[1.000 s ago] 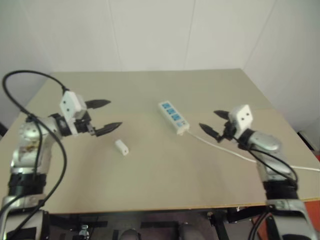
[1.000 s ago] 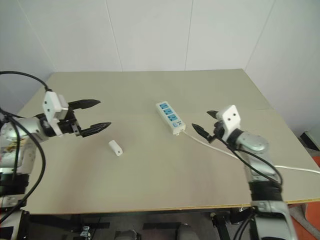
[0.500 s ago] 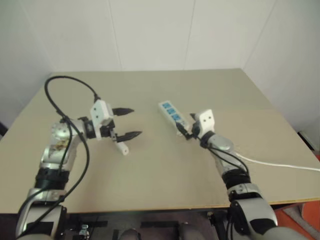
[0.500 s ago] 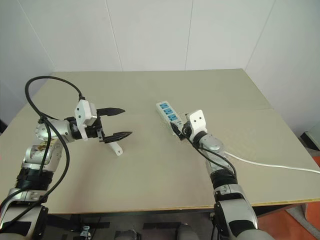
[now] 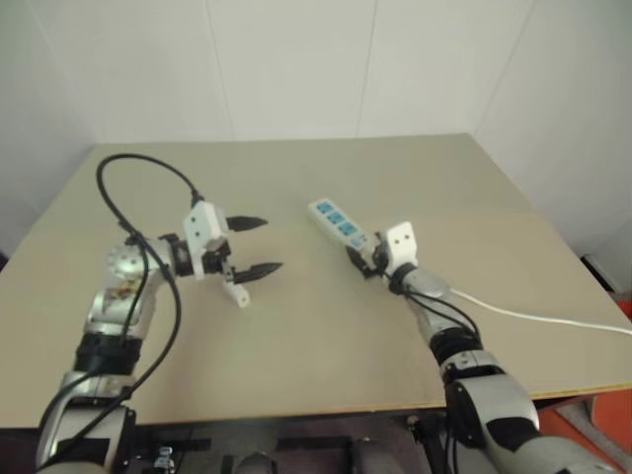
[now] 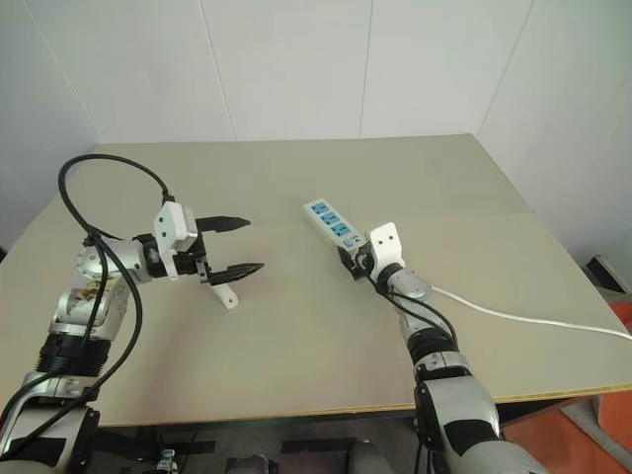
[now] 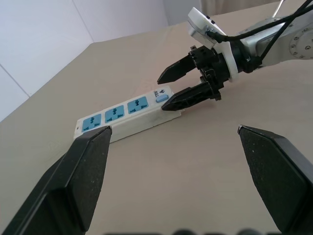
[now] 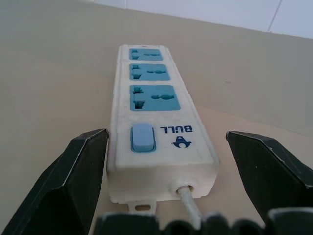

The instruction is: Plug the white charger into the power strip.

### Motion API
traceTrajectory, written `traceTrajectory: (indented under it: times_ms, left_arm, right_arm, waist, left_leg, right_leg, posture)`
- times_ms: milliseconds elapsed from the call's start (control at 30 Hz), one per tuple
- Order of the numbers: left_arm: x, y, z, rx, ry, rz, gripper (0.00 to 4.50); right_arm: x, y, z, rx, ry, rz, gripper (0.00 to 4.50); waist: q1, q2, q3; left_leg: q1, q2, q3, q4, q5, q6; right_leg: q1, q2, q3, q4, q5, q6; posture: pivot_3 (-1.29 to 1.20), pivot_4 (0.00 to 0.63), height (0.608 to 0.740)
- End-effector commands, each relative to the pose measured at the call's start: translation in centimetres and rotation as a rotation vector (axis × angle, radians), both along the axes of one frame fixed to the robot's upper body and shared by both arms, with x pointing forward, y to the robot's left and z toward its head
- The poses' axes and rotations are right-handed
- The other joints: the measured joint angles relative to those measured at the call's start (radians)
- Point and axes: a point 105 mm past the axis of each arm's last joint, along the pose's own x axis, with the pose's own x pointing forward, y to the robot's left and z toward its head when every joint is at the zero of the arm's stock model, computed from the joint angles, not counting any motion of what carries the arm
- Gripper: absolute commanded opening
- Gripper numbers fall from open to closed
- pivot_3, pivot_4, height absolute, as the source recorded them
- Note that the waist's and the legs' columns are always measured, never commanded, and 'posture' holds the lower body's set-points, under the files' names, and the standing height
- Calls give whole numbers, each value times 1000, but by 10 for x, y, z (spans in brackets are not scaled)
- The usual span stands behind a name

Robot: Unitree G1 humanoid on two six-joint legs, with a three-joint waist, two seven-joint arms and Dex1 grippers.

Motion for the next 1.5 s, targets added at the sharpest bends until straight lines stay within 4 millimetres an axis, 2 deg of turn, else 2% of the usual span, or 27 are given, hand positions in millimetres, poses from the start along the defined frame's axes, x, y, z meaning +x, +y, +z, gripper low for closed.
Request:
traceTrajectory:
  times_ms: [33, 200, 433, 600, 833, 967, 1133, 1333, 1500]
  left_arm:
    - [-1, -4, 10, -17, -50, -5, 4500]
    - [-3, -5, 6, -9, -41, -8, 4500]
    - [-5, -4, 5, -10, -35, 1, 4500]
    - [-4, -3, 2, -4, -29, 19, 4500]
    - [-12, -5, 3, -6, -12, -19, 4500]
    - [-17, -2, 5, 11, -9, -36, 4500]
    - [-19, 7, 7, 27, -7, -34, 4500]
    - [-20, 3, 6, 14, -5, -34, 4500]
    - [-23, -2, 1, 6, 31, -65, 4500]
  right_arm:
    - [3, 1, 19, 15, -60, 26, 4452]
    - [1, 9, 13, 29, -29, 82, 4452]
    - [2, 10, 9, 63, 12, 92, 4452]
    - [5, 10, 6, 47, 24, 73, 3378]
    - [2, 8, 7, 32, -17, 58, 3379]
    - [-8, 3, 4, 11, -36, 99, 3379]
    - [-48, -7, -4, -46, -76, 181, 3379]
    - [-92, -19, -10, -57, -27, 191, 3379]
    - [-103, -21, -11, 9, 28, 188, 3379]
  waist:
    - [0, 0, 0]
    - [-1, 0, 0]
    - [-1, 0, 0]
    - [-2, 0, 0]
    - [-2, 0, 0]
    - [-2, 0, 0]
    - [6, 0, 0]
    - [12, 1, 0]
    - [8, 0, 0]
  left_leg:
    - [0, 0, 0, 0, 0, 0]
    - [0, 0, 0, 0, 0, 0]
    - [0, 0, 0, 0, 0, 0]
    - [0, 0, 0, 0, 0, 0]
    - [0, 0, 0, 0, 0, 0]
    - [0, 0, 0, 0, 0, 0]
    - [-2, 0, -1, 0, 0, 0]
    - [-2, -1, -1, 0, 0, 0]
    - [1, 0, -1, 0, 0, 0]
  right_leg:
    - [0, 0, 0, 0, 0, 0]
    - [0, 0, 0, 0, 0, 0]
    - [0, 0, 0, 0, 0, 0]
    - [0, 0, 0, 0, 0, 0]
    - [0, 0, 0, 0, 0, 0]
    - [0, 0, 0, 0, 0, 0]
    - [0, 0, -1, 1, 0, 0]
    - [0, -1, -1, -1, 0, 1]
    - [1, 1, 0, -1, 0, 1]
  posture:
    - [0, 150, 740]
    - [0, 150, 740]
    - [0, 150, 740]
    - [0, 150, 740]
    - [0, 150, 740]
    - [0, 150, 740]
    - [0, 150, 740]
    - [0, 150, 740]
    - [0, 150, 740]
